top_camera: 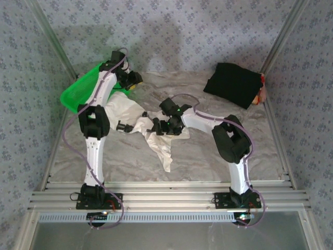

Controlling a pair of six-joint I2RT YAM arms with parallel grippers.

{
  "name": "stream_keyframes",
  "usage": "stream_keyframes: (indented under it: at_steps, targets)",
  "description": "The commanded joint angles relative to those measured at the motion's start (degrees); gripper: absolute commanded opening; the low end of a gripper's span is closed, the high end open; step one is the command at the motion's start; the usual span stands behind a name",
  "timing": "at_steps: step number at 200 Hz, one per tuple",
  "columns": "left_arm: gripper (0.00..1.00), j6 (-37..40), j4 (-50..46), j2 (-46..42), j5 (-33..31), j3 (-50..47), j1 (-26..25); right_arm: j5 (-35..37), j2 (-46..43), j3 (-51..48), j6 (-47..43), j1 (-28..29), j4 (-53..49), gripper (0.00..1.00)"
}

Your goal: Fold and stack the t-shirts

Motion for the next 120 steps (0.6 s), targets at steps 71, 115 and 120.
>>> stream_keyframes:
  at_steps: [71, 115, 120]
  targets:
    - [0.52, 3.3, -9.2, 8.7, -14.1, 11.5, 3.1, 5.5, -11.9, -7.4, 1.5, -3.2, -2.9, 0.02]
    - [0.52, 3.9, -10.5, 8.4, -17.8, 11.7, 5.1, 6.8, -19.0, -10.5, 1.6, -5.8, -4.5, 0.00]
    - [0.52, 4.0, -10.5, 8.3, -18.4, 11.6, 5.2, 7.1, -19.5, -10.8, 1.6, -6.1, -4.7, 0.00]
